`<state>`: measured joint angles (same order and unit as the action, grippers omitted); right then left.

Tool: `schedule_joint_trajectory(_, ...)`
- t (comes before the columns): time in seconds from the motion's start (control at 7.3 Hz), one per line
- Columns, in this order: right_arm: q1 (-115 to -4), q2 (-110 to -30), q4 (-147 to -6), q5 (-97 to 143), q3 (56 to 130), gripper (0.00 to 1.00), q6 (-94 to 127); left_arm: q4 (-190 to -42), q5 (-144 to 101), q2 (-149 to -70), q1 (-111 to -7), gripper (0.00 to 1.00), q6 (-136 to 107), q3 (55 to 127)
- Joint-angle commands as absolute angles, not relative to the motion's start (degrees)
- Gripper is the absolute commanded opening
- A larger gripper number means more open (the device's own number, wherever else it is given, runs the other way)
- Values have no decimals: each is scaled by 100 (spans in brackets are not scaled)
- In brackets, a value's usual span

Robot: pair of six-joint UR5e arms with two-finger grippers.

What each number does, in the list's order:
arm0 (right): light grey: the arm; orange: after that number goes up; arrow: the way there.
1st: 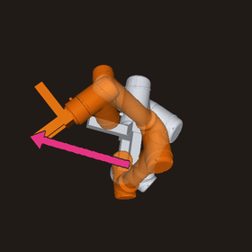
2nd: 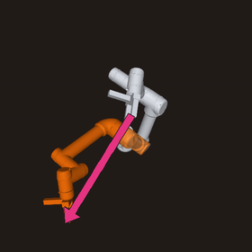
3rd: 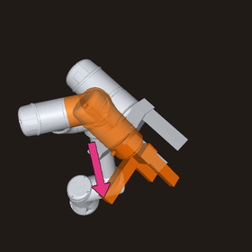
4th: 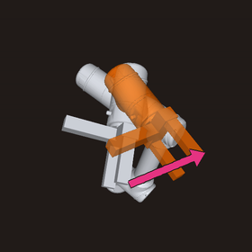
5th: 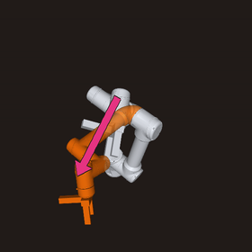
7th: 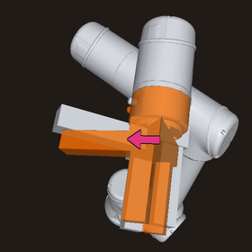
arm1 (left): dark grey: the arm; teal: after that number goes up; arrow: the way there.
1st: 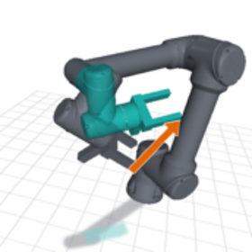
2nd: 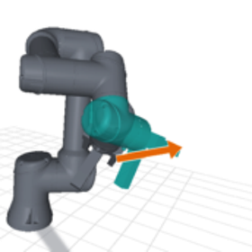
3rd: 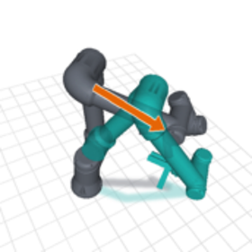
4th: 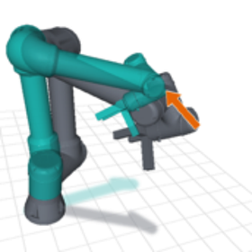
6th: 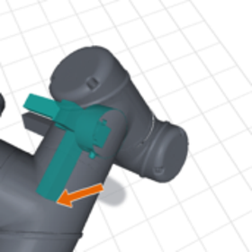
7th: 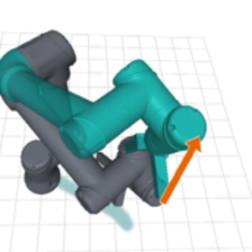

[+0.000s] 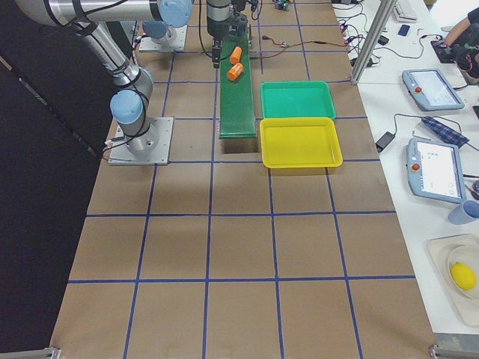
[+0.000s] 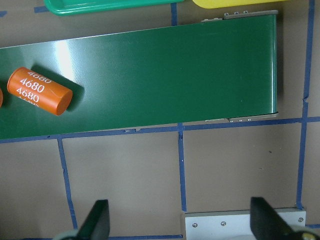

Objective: Sort buttons by color to trays
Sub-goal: 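Set the yellow button on the belt and withdraw the left gripper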

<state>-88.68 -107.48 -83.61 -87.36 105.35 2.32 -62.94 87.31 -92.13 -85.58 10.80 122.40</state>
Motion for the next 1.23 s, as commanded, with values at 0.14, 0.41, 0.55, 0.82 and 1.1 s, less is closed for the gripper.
schedule_joint_trajectory(0.14, -8868, -10723, -8428, -8798, 10547, 100, 281, -6430, 8737, -9044, -8299, 100, 1099, 11824)
schedule_joint_trajectory(0.41, -8868, -10670, -8429, -8833, 10547, 100, 264, -7127, 8736, -9366, -7607, 100, 1385, 10834)
schedule_joint_trajectory(0.55, -8868, -10679, -8420, -8842, 10547, 100, 264, -7137, 8771, -9969, -7020, 100, 2180, 10176)
schedule_joint_trajectory(0.82, -8868, -10679, -8429, -8842, 10608, 100, 272, -7067, 9269, -11375, -6549, 100, 3482, 8596)
schedule_joint_trajectory(1.1, -8868, -10740, -8429, -8929, 10696, 100, 299, -7049, 9535, -12694, -6329, 100, 5079, 7064)
